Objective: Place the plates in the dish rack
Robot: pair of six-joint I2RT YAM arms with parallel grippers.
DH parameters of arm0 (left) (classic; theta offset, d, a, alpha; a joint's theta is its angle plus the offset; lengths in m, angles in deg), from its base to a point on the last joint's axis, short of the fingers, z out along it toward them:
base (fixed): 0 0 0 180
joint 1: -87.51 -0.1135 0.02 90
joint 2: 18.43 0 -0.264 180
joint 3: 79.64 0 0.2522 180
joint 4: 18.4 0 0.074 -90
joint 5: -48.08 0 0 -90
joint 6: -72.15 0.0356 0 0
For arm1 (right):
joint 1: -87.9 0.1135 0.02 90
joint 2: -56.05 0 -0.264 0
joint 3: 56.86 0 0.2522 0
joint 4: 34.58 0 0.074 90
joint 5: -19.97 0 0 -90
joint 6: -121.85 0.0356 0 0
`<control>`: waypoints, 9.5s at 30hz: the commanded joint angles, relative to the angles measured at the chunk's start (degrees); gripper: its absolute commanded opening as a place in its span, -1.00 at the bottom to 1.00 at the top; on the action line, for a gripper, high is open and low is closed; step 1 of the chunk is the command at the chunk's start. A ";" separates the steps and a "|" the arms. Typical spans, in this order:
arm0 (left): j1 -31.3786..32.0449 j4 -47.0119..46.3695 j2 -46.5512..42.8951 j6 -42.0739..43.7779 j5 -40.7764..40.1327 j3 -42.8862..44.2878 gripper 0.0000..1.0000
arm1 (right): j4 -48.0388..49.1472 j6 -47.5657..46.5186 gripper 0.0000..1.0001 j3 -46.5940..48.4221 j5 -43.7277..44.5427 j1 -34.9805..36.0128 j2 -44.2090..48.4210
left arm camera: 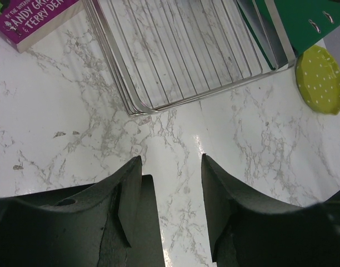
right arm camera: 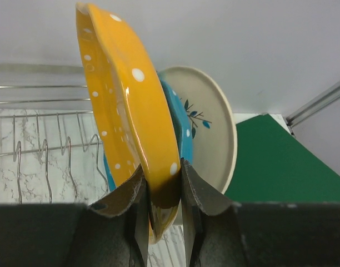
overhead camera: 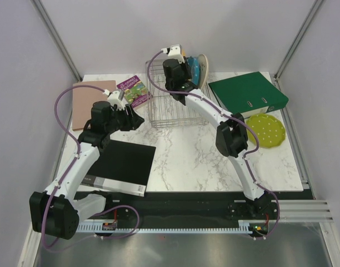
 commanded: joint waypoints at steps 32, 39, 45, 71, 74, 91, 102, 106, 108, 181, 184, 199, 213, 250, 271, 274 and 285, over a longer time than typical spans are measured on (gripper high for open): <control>-0.83 -0.10 0.76 -0.46 3.40 2.86 0.24 | 9.67 -4.54 -0.01 -4.77 2.82 0.99 6.92; -0.83 -1.86 1.38 -2.13 2.09 3.74 0.73 | 11.71 -7.89 0.04 -12.34 1.95 5.12 19.23; -0.83 -0.72 -0.37 1.29 -1.25 4.71 1.00 | -2.35 -5.35 0.73 -36.30 -10.21 2.33 39.86; -0.65 7.81 -0.82 5.51 1.48 3.30 1.00 | -25.13 -38.91 -1.00 -68.43 -56.59 -43.65 39.48; -1.35 7.90 0.15 4.81 0.77 3.83 1.00 | -25.74 -40.14 -1.00 -67.98 -56.59 -43.65 36.22; -4.08 7.63 1.47 1.65 -2.12 3.57 1.00 | -41.73 -52.63 -1.00 -75.01 -67.40 -30.22 43.58; -7.59 9.56 -2.75 -2.13 -7.14 1.63 1.00 | -46.31 -45.34 -0.96 -70.81 -72.32 -10.18 43.50; -9.96 11.76 -6.17 -3.80 -7.67 1.11 1.00 | -44.82 -41.40 -0.95 -66.76 -73.73 -1.83 39.03; -10.58 13.25 -7.58 -3.98 -7.67 0.67 1.00 | -42.89 -39.81 -0.95 -63.52 -74.08 3.09 37.00; 21.41 -22.60 28.72 -25.16 15.01 -14.80 -0.95 | -9.13 22.96 0.03 -91.10 -104.31 -26.96 34.98; 21.41 -22.95 28.45 -25.25 14.83 -14.89 -0.95 | -8.52 23.48 0.02 -90.84 -105.63 -26.34 33.66; 20.44 -8.14 20.38 -11.94 9.92 -7.52 0.50 | -21.22 16.21 -1.00 -82.41 -109.24 -26.07 43.56; 12.89 7.73 -8.55 12.81 -11.87 2.86 0.83 | -50.55 1.93 -1.00 -34.47 -99.94 -20.11 47.03; -2.50 3.68 -17.08 0.42 -2.66 -6.10 0.74 | -5.44 16.19 -1.00 10.85 -7.63 -1.20 0.53; -2.59 2.71 -13.65 -0.38 -1.52 -5.84 0.73 | 5.62 12.24 -1.00 12.70 -1.58 -2.08 -4.32; -2.59 2.62 -13.47 -0.38 -1.52 -5.84 0.73 | 7.12 11.54 -1.00 12.70 -0.87 -2.17 -4.14; -2.67 2.62 -14.09 -0.64 -1.17 -6.80 0.73 | 0.89 13.72 -1.00 8.66 -4.12 -1.91 -4.23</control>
